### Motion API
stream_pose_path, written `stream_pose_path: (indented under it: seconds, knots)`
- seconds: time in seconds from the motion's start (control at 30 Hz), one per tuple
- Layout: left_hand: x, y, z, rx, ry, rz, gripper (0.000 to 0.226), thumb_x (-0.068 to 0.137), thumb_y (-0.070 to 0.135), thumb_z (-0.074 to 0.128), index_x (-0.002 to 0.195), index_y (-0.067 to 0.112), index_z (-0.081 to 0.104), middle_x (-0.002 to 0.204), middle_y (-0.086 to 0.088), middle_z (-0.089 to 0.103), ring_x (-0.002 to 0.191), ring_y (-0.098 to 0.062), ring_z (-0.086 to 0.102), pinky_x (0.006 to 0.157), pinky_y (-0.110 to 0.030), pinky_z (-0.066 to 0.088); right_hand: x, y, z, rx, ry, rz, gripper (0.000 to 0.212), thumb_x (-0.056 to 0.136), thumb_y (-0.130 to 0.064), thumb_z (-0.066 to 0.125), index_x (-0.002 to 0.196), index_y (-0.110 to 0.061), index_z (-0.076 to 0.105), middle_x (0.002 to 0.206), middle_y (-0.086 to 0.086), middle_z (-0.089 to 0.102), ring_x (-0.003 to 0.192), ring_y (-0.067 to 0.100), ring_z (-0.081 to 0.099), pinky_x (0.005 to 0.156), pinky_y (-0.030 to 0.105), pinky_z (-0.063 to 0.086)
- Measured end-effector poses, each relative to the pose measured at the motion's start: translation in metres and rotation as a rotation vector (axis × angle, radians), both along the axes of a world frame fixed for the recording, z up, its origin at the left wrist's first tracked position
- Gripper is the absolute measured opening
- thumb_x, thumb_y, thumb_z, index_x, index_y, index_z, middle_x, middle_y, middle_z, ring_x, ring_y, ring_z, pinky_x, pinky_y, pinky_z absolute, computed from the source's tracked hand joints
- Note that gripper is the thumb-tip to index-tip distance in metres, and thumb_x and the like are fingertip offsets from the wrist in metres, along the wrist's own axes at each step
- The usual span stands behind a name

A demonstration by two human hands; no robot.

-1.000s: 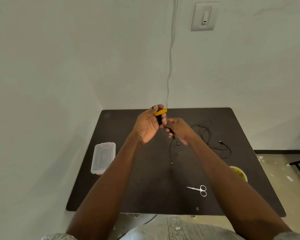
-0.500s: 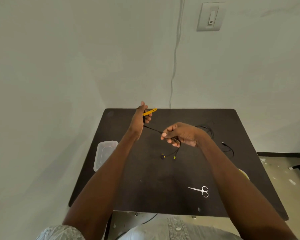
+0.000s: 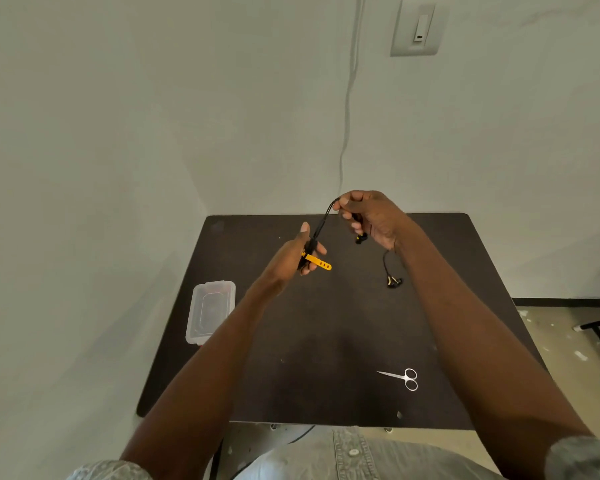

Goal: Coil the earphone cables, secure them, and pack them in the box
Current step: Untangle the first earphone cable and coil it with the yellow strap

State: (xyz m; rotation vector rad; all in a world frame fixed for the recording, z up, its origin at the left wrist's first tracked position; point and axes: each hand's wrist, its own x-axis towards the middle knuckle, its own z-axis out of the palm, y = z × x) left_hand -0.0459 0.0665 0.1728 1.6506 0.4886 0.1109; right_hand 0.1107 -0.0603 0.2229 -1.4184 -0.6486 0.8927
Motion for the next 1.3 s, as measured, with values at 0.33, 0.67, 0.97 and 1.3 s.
stream_pose_path:
  seconds: [0.33,0.67,0.97,1.3]
  knots:
    - [-0.004,-0.003,0.021,-0.55,-0.296,-0.148,0.067,0.101,0.054,0.019,0.089,0.004,0.061,0.057,-0.006,0.049,0.05,-0.016,0.042,0.054,-0.032,0.031,-0.021,0.012,-0.05,-0.175,-0.075,-0.118,0.026,0.102,-0.024,0.05,0.096,-0.005,0.066,0.065,-0.001,0.05,0.051,0.011,0.042,0.05,0.024,0.035]
    - [0.003,0.009,0.02,-0.67,-0.512,0.231,0.053,0.102,0.047,0.027,0.107,0.004,0.056,0.08,-0.009,0.056,0.072,-0.02,0.053,0.068,-0.033,0.042,-0.081,0.014,-0.062,-0.295,-0.2,0.105,0.027,0.099,-0.025,0.055,0.089,-0.003,0.066,0.064,0.005,0.062,0.057,0.009,0.056,0.055,0.012,0.043]
    - [-0.006,0.027,0.0,-0.388,-0.273,0.229,0.047,0.104,0.042,0.024,0.105,0.007,0.055,0.077,-0.01,0.057,0.065,-0.017,0.053,0.067,-0.028,0.045,-0.085,0.015,-0.039,-0.409,-0.526,0.158,0.013,0.095,-0.014,0.058,0.088,-0.014,0.069,0.071,-0.001,0.064,0.063,0.009,0.059,0.066,0.024,0.048]
    - [-0.03,0.035,-0.003,-0.165,0.102,-0.283,0.022,0.083,-0.012,0.05,0.093,0.005,0.06,0.081,-0.008,0.062,0.074,-0.016,0.058,0.067,-0.026,0.046,-0.097,0.02,-0.048,-0.332,-0.674,-0.153,0.01,0.085,-0.007,0.065,0.089,-0.014,0.071,0.079,-0.003,0.07,0.07,0.011,0.065,0.069,0.033,0.054]
